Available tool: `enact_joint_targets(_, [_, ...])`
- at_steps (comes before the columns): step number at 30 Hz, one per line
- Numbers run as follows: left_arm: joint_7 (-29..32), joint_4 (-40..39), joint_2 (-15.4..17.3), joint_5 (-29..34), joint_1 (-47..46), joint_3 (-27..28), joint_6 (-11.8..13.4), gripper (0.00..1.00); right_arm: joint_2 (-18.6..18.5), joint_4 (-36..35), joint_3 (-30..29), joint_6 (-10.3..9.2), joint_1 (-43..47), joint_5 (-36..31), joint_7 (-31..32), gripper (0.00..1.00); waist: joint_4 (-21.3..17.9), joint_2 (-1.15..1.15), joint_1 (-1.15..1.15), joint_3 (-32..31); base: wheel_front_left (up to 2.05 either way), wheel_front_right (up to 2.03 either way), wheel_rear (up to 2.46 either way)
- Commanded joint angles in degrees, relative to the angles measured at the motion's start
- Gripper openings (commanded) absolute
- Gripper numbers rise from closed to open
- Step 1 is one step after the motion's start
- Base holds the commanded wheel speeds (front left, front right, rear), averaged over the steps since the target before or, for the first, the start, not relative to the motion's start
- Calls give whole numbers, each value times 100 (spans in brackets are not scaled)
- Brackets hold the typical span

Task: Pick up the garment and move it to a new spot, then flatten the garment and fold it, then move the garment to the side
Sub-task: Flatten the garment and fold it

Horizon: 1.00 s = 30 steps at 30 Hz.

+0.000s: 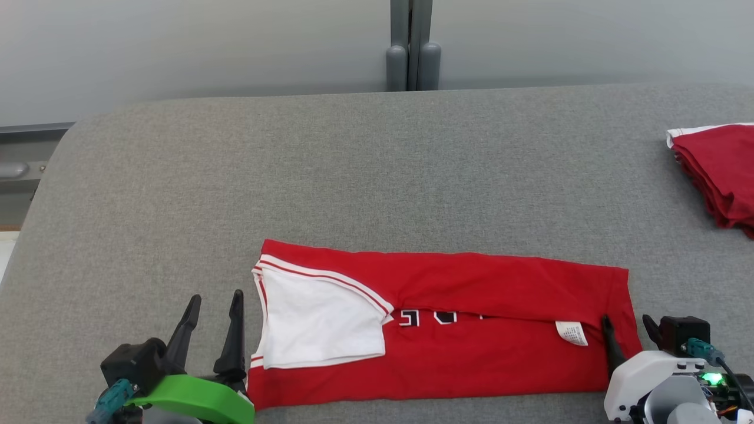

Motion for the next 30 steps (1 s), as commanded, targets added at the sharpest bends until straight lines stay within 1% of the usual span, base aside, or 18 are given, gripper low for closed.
enact_joint_targets(1, [-16,37,-41,92,105,57,-47,100,-13,104,-40,-6,-60,-48,-46,100,14,0,0,7,0,0,0])
enact_joint_targets(4, [-16,80,-104,172,119,151,-101,100,-11,346,-46,-6,-131,-72,-63,100,10,0,0,14,0,0,0])
enact_joint_targets(7, [-16,124,-172,269,121,230,-142,100,-5,566,95,-6,-198,0,-63,99,-15,0,0,21,0,0,0])
enact_joint_targets(8, [-16,143,-198,315,118,246,-162,100,-4,654,170,-6,-231,26,-58,66,-29,0,0,23,0,0,0])
enact_joint_targets(9, [-16,157,-217,351,113,254,-170,100,-1,723,238,-6,-257,57,-57,45,-41,0,0,27,0,0,0])
enact_joint_targets(10, [-15,174,-240,393,106,264,-193,100,4,811,309,-4,-297,94,-58,34,-57,0,0,29,0,0,0])
enact_joint_targets(12, [-16,194,-279,441,94,267,-217,100,7,933,392,-4,-363,123,-69,16,-81,0,0,32,0,0,0])
enact_joint_targets(13, [-16,205,-296,467,85,269,-232,100,8,1003,424,-4,-414,144,-85,4,-96,0,0,33,0,0,0])
enact_joint_targets(14, [-16,216,-316,494,76,279,-250,100,9,1062,453,-4,-476,156,-89,0,-113,0,0,36,0,0,0])
enact_joint_targets(17, [-16,245,-386,547,64,291,-289,100,-5,1143,455,-4,-641,136,-130,0,-179,0,0,35,0,0,0])
enact_joint_targets(20, [-16,275,-446,605,89,285,-346,100,-52,1122,300,-9,-804,44,-173,0,-267,0,0,11,0,0,0])
enact_joint_targets(25, [-16,329,-556,688,140,260,-403,100,-327,957,-76,-9,-872,-12,-129,0,-384,0,0,-68,0,0,0])
enact_joint_targets(28, [-16,358,-593,738,173,258,-426,100,-513,777,-337,-9,-765,-16,-41,0,-437,0,0,-125,0,0,0])
enact_joint_targets(30, [-16,375,-613,757,193,262,-451,100,-575,646,-471,-9,-686,31,38,0,-461,0,0,-156,0,0,0])
